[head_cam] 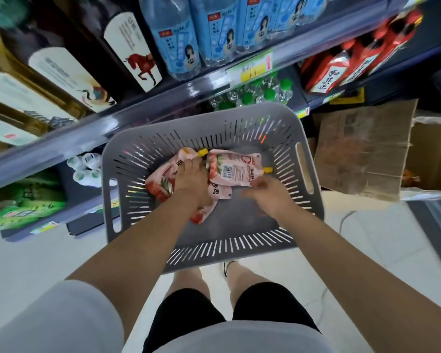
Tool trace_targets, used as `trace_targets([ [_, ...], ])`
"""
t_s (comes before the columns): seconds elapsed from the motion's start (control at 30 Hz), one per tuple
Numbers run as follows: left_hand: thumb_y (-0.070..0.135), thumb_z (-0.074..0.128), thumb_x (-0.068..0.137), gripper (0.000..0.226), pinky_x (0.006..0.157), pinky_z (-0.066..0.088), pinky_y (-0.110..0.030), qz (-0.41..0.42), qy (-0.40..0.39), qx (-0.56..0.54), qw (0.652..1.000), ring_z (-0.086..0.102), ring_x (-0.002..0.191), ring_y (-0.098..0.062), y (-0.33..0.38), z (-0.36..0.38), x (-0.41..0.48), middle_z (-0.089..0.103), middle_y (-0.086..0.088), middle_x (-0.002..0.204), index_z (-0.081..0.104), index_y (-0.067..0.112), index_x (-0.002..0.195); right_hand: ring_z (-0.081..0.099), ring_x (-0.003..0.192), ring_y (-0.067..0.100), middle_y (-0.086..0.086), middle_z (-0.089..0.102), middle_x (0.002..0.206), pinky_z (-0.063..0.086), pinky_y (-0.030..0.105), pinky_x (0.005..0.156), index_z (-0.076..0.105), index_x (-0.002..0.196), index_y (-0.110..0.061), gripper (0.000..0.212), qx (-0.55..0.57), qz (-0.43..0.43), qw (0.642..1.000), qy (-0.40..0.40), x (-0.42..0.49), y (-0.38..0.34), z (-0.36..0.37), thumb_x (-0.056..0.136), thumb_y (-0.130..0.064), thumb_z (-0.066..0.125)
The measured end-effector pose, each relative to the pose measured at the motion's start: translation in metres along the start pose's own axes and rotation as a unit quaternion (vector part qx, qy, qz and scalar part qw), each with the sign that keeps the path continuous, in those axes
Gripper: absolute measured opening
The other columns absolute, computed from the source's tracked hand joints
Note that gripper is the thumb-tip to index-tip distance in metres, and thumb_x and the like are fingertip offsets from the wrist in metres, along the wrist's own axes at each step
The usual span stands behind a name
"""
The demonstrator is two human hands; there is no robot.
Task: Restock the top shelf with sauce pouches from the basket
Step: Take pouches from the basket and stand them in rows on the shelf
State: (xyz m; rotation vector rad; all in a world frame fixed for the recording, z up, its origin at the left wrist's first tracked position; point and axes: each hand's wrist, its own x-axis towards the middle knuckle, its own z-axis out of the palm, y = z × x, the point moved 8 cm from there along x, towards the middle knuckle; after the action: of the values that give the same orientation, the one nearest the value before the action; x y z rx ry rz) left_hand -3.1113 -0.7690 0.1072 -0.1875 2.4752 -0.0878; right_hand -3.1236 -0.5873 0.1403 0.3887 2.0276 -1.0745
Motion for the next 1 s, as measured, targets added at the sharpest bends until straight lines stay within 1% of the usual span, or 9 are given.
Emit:
trace_targets([
  [0.07,0.053,0.073,0.068,0.114,0.115,0.017,-0.046,-0.02,-0.021,-0.034,0.999,0.016,0.14,-0.031,-0.004,0.006,-0.005,0.014,-0.011,0.152,0.005,0.012,0.15,0.054,0.083,0.025,0.005,0.055,0.084,0.05,0.035,0.067,0.053,0.08,-0.021,0.019,0.028,0.038,0.999,-0.025,0.0,0.002,0.009,0.079,-0.023,0.072],
  [0.13,0.054,0.071,0.069,0.118,0.114,0.018,-0.048,-0.027,-0.05,-0.04,0.998,0.015,0.141,-0.032,-0.005,0.013,-0.01,0.01,-0.011,0.155,-0.004,0.014,0.151,0.055,0.091,0.025,0.006,0.058,0.097,0.049,0.029,0.059,0.058,0.098,-0.016,0.024,0.05,0.071,0.995,-0.048,-0.001,0.006,0.017,0.081,-0.026,0.071],
  [0.23,0.06,0.073,0.064,0.121,0.112,0.023,-0.047,-0.034,-0.09,-0.03,0.995,0.024,0.137,-0.033,-0.006,0.024,-0.016,0.026,-0.015,0.149,0.0,0.015,0.151,0.056,0.102,0.027,0.009,0.058,0.115,0.048,0.028,0.057,0.056,0.12,-0.014,0.041,0.088,0.104,0.989,-0.063,0.0,0.011,0.027,0.083,-0.026,0.069],
  [0.43,0.071,0.073,0.052,0.129,0.11,0.029,-0.048,-0.093,-0.136,-0.107,0.981,0.024,0.139,-0.032,-0.017,0.053,-0.039,0.027,-0.011,0.151,0.007,0.016,0.148,0.055,0.097,0.029,0.01,0.053,0.1,0.05,0.038,0.061,0.051,0.12,-0.012,0.033,0.184,0.219,0.956,-0.061,0.004,0.026,0.042,0.09,-0.024,0.062],
  [0.5,0.073,0.072,0.051,0.129,0.109,0.031,-0.045,-0.105,-0.148,-0.101,0.978,0.027,0.138,-0.03,-0.022,0.055,-0.045,0.029,-0.009,0.151,0.008,0.017,0.148,0.055,0.089,0.028,0.011,0.05,0.089,0.05,0.041,0.067,0.049,0.116,-0.012,0.029,0.21,0.259,0.941,-0.056,0.009,0.032,0.047,0.093,-0.026,0.059],
  [0.67,0.077,0.07,0.046,0.121,0.097,0.04,-0.038,-0.133,-0.176,-0.046,0.974,0.04,0.128,-0.027,-0.042,0.049,-0.055,0.042,-0.008,0.139,0.027,0.013,0.14,0.054,0.07,0.025,0.011,0.051,0.081,0.047,0.041,0.056,0.049,0.105,-0.009,0.023,0.271,0.303,0.913,-0.025,0.031,0.038,0.066,0.097,-0.03,0.051],
  [0.8,0.079,0.069,0.048,0.123,0.099,0.039,-0.04,-0.135,-0.15,-0.044,0.978,0.039,0.128,-0.027,-0.057,0.041,-0.063,0.04,-0.009,0.14,0.025,0.012,0.141,0.059,0.049,0.018,0.008,0.06,0.067,0.053,0.036,0.072,0.055,0.102,-0.005,0.015,0.238,0.261,0.936,0.005,0.05,0.037,0.074,0.097,-0.015,0.045],
  [0.87,0.078,0.071,0.048,0.128,0.1,0.039,-0.041,-0.145,-0.133,-0.075,0.978,0.038,0.128,-0.027,-0.062,0.036,-0.067,0.038,-0.01,0.141,0.019,0.01,0.144,0.061,0.04,0.015,0.009,0.064,0.065,0.055,0.028,0.069,0.053,0.099,-0.004,0.015,0.229,0.219,0.948,0.016,0.059,0.038,0.078,0.097,-0.008,0.039],
  [1.0,0.07,0.075,0.052,0.124,0.097,0.041,-0.038,-0.172,-0.103,-0.17,0.965,0.041,0.126,-0.028,-0.071,0.029,-0.067,0.04,-0.012,0.138,0.019,0.006,0.143,0.059,0.106,0.029,0.017,0.059,0.123,0.048,0.032,0.091,0.047,0.127,-0.001,0.037,0.207,0.195,0.955,0.087,0.053,0.031,0.066,0.094,-0.017,0.05],
])
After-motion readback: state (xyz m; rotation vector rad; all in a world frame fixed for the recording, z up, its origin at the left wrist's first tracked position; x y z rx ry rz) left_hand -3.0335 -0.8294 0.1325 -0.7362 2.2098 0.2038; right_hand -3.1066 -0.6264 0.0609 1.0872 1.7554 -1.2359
